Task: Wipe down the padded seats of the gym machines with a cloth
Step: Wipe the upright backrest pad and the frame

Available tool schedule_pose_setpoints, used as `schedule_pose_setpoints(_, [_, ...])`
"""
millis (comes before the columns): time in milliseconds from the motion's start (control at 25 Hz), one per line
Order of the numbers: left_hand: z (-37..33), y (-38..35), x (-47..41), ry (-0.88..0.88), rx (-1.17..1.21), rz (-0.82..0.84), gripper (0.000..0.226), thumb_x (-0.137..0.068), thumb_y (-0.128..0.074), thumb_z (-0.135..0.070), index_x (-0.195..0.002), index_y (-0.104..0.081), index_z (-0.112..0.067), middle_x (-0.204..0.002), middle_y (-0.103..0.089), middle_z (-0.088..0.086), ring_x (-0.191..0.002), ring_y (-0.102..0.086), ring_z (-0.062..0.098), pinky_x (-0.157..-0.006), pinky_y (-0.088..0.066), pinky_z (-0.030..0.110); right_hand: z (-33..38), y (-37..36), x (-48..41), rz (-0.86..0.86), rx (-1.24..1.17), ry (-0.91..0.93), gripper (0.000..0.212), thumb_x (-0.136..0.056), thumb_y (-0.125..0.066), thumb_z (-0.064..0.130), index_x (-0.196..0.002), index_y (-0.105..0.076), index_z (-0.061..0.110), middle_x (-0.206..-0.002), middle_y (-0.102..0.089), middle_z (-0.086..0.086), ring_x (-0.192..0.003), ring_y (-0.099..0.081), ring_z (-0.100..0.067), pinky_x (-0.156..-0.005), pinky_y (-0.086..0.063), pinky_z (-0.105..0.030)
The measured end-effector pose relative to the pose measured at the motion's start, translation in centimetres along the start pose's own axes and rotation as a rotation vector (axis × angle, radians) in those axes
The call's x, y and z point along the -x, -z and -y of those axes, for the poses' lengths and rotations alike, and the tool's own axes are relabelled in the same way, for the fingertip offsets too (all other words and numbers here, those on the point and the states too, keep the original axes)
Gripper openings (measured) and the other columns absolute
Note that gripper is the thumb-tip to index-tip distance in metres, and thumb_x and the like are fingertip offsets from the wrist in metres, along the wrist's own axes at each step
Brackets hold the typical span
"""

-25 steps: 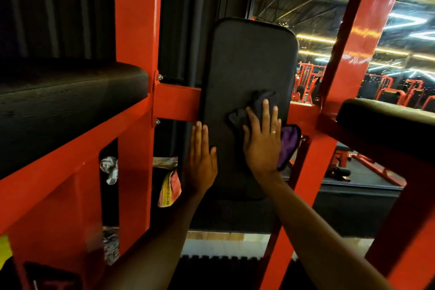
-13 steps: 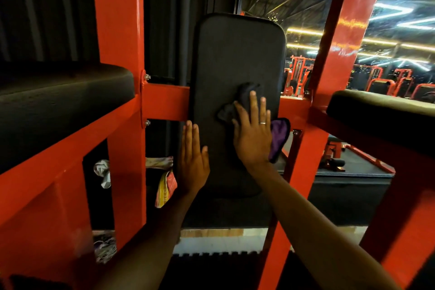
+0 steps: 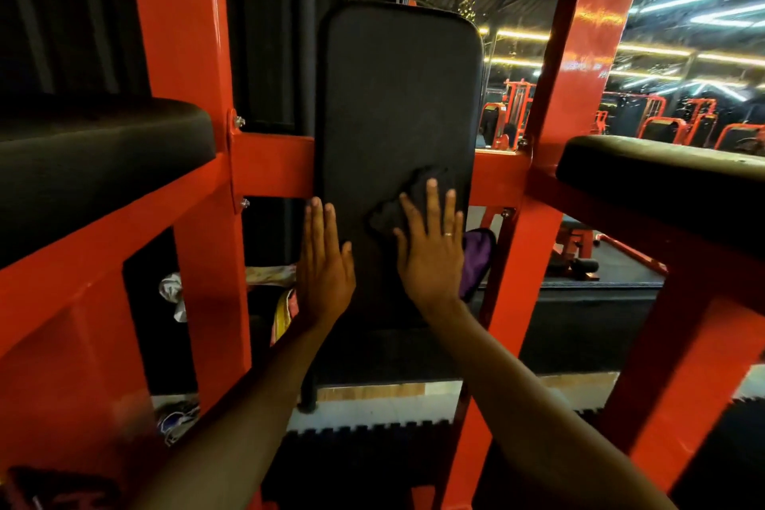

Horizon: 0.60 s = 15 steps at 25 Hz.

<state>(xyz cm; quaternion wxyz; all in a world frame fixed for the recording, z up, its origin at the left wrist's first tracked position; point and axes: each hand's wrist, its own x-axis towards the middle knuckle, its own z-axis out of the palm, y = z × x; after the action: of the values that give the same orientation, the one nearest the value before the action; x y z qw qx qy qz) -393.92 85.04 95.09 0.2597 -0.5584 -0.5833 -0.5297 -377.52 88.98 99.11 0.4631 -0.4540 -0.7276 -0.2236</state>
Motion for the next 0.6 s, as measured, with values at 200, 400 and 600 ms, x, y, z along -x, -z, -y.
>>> schedule_pose_setpoints(200, [-1.1, 0.3, 1.4, -0.238, -0.122, 0.117, 0.063, -0.1, -0.044, -0.014, -0.159, -0.025, -0.006, -0.169, -0.015, 0.009, -0.157, -0.009, 0.024, -0.127, -0.009, 0.044, -1.4, -0.7, 5.6, -0.04, -0.131, -0.369, 0.057, -0.105, -0.047, 0.043, -0.158, -0.033, 0.028, -0.172, -0.003, -0.008, -0.157, -0.001, -0.033, -0.118, -0.03, -0.06])
schedule_pose_setpoints(400, [-1.3, -0.8, 1.6, -0.216, -0.286, 0.118, 0.073, -0.096, -0.046, -0.019, -0.161, -0.015, -0.009, -0.169, -0.009, 0.009, -0.157, -0.006, 0.024, -0.127, -0.006, 0.045, 1.3, -2.8, 11.3, 0.104, -0.063, -0.126, 0.064, -0.1, -0.046, 0.051, -0.158, -0.033, 0.028, -0.172, -0.005, -0.008, -0.157, 0.004, -0.037, -0.124, -0.009, -0.06])
schedule_pose_setpoints(600, [-1.4, -1.1, 2.0, -0.253, -0.294, 0.08, 0.072, -0.095, -0.048, -0.017, -0.16, -0.018, -0.007, -0.169, -0.012, 0.011, -0.157, -0.009, 0.026, -0.127, -0.01, 0.048, -1.2, -0.5, 3.6, 0.015, -0.127, -0.14, 0.059, -0.105, -0.046, 0.046, -0.16, -0.032, 0.028, -0.171, -0.009, -0.006, -0.158, -0.004, -0.034, -0.125, -0.015, -0.055])
